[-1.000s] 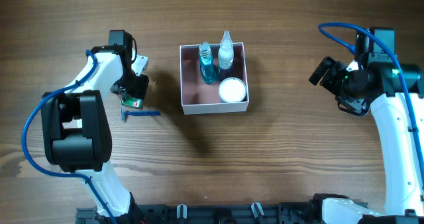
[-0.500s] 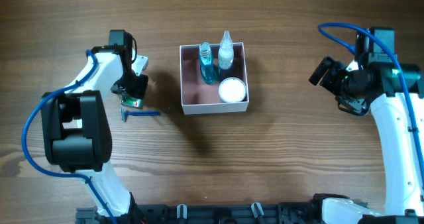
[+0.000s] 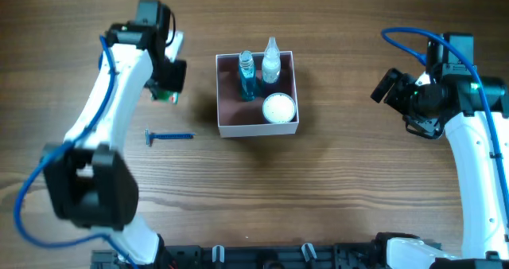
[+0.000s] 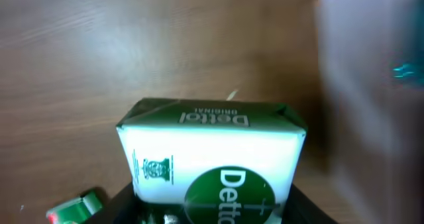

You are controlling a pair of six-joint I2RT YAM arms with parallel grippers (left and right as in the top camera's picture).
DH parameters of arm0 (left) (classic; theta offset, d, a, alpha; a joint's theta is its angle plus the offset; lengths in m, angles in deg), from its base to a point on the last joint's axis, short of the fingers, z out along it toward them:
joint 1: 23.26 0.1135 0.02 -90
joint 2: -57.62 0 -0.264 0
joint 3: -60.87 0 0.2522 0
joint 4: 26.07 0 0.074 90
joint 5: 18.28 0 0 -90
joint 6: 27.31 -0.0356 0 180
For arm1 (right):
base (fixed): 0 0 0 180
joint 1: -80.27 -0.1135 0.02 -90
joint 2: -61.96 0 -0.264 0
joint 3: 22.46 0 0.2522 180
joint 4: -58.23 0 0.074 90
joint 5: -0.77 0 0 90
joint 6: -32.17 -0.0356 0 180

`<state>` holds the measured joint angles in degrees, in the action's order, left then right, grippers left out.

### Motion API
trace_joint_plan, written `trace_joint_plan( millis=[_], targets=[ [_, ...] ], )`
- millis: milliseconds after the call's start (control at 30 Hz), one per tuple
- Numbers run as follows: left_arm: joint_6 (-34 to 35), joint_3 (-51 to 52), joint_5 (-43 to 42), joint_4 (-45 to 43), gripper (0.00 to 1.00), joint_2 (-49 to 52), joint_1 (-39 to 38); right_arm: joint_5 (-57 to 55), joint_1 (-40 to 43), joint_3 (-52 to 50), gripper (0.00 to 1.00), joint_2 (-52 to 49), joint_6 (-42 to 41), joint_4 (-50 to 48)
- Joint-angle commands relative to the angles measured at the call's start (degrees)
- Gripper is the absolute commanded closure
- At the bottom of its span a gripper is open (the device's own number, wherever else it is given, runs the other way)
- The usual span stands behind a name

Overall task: Pack container
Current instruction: 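Carry the Dettol soap with the left gripper into the box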

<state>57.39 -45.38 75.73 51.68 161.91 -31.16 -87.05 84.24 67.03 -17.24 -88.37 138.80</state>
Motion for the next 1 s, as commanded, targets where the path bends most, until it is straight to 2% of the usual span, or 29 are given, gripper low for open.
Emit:
trace_joint_plan(
  millis=[0,100,200,567,967],
  targets=[
    [14.05,-2.47,-5.99,1.20,0.96,-6.40,-4.22,0.72,0.13,-0.33,0.00,-0.20,0.55,0.00],
    [21.92,-2.45,-10.84,2.36,0.96,-7.23,-6.47,0.72,0.13,-0.33,0.00,-0.20,0.52,-0.02],
    [25.51,-1.49,-11.10,3.85,0.96,-6.01,-8.90,0.72,0.13,-0.33,0.00,-0.20,0.57,-0.02],
    [25.70,1.53,-11.63,-1.20,0.96,-0.90,-18.82,0.94,0.13,-0.33,0.00,-0.20,0.55,0.07],
    [25.70,1.53,-7.72,-1.62,0.96,3.04,-19.21,0.92,0.13,-0.33,0.00,-0.20,0.57,0.09]
  ],
)
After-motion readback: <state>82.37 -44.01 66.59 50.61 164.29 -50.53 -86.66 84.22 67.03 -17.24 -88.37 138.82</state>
